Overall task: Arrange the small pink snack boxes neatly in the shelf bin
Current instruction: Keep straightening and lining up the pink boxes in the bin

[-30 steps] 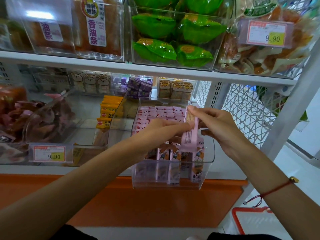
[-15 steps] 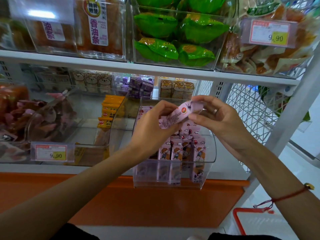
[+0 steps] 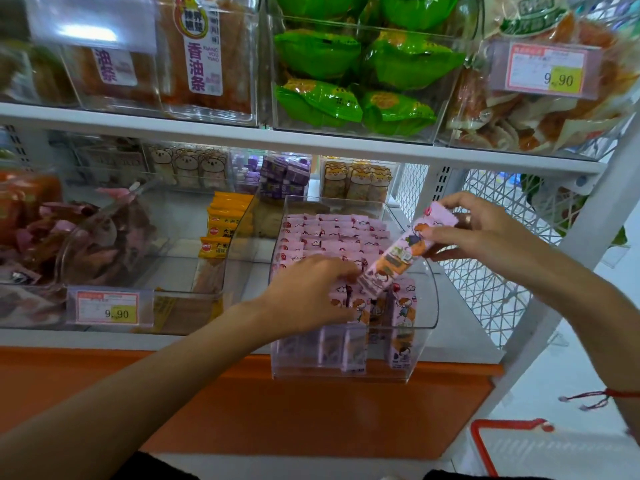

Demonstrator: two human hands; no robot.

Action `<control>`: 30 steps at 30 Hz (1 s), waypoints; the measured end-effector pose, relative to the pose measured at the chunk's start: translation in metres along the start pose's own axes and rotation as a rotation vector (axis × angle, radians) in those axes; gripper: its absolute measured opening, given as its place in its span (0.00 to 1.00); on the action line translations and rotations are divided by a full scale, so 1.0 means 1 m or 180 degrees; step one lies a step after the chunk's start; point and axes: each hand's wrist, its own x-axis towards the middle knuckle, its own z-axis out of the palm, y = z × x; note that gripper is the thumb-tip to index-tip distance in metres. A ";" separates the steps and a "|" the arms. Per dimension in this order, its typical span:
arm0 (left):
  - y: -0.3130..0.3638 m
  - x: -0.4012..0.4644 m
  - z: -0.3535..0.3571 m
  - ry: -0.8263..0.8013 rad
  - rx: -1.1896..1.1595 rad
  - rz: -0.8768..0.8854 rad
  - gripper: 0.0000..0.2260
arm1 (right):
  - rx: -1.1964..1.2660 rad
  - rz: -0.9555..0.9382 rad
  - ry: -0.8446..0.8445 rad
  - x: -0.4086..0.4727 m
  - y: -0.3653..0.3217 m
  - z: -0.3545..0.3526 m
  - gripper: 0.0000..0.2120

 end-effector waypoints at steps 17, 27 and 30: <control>-0.004 0.002 0.002 -0.0017 0.0413 0.0004 0.12 | -0.3051 -0.1462 -0.0043 -0.009 0.039 0.065 0.14; -0.016 0.078 -0.003 0.0383 -0.0102 -0.0154 0.12 | -0.2802 -0.1993 0.0514 -0.020 0.066 0.047 0.18; -0.024 0.124 0.004 0.0201 -0.0088 -0.0270 0.15 | -0.1594 -0.1259 0.0692 -0.023 0.073 0.040 0.19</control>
